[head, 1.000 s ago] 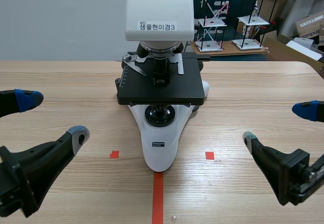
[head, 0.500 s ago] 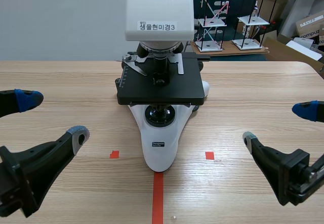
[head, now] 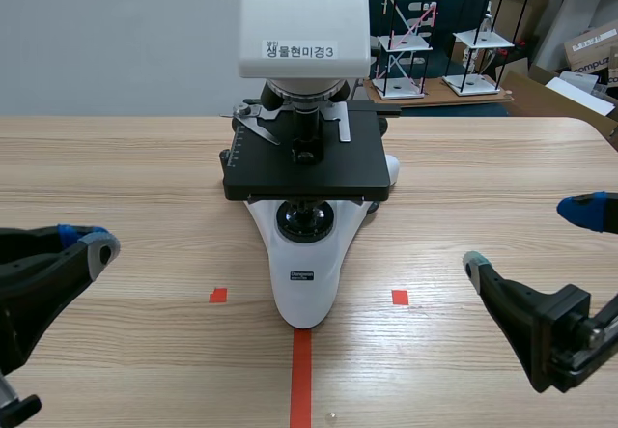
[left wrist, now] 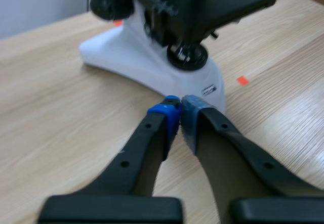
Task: Point at the diaphragm
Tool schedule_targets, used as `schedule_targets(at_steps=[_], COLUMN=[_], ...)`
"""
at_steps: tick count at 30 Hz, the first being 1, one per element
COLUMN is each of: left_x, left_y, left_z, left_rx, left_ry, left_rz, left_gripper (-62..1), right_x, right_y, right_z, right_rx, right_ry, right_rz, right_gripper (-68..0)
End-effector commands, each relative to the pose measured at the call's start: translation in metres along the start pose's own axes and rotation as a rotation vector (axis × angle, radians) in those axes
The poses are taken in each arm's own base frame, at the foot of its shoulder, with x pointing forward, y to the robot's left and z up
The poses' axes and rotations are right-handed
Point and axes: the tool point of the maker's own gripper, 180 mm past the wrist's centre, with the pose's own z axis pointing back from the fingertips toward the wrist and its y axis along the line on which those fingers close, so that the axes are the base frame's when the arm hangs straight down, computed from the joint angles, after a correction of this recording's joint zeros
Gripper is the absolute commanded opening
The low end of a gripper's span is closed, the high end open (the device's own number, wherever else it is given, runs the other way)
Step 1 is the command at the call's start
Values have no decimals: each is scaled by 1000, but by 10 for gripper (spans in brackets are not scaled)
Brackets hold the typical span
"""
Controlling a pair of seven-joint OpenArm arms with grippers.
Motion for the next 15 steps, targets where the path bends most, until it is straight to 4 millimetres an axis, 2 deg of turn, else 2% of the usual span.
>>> schedule_targets(at_steps=[1,11,15], left_x=[-10,-64,-91], left_y=[7,49,43], left_z=[4,48,50], left_rx=[25,154,118], left_ry=[8,-112,-112], left_rz=[24,157,146], left_gripper=[-568,-568,-568], right_x=[9,9,9], right_y=[-3,-3,-3], right_z=[0,0,0], right_rx=[-3,-2,-2], right_ry=[-28,-28,-28], right_rz=[12,11,11], right_gripper=[-20,-20,-20])
